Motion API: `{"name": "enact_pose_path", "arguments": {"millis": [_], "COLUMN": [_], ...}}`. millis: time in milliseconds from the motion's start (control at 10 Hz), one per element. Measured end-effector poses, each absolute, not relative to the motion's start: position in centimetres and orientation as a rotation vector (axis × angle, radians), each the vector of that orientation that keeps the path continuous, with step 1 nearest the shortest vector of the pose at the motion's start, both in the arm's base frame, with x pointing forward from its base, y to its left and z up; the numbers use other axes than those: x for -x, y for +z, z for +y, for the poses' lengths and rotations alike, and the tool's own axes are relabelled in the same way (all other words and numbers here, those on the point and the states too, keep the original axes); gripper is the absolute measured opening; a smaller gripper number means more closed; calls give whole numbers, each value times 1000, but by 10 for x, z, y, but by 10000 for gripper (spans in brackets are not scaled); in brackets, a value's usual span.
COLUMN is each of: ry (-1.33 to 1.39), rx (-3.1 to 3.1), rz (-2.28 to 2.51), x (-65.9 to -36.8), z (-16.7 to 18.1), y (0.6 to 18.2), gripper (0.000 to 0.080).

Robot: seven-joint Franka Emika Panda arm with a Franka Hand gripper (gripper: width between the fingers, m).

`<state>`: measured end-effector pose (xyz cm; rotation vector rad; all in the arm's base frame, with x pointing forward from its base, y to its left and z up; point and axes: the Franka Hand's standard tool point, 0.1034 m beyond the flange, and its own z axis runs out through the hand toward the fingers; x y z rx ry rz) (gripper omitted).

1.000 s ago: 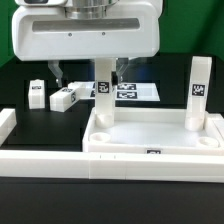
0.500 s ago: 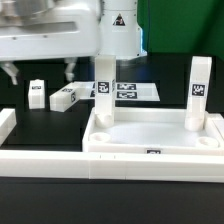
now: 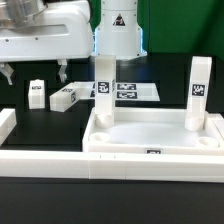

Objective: Assemble desk

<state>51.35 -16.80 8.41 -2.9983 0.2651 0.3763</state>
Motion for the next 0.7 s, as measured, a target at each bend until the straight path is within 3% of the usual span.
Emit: {"name": "enact_pose_path", "arguments": {"millis": [300,700], "ry": [538,642], "rx": [2891,2845], "rz": [429,405], "x": [-478,-476], "z": [-183,-176], "y": [67,66], "gripper": [649,649]}}
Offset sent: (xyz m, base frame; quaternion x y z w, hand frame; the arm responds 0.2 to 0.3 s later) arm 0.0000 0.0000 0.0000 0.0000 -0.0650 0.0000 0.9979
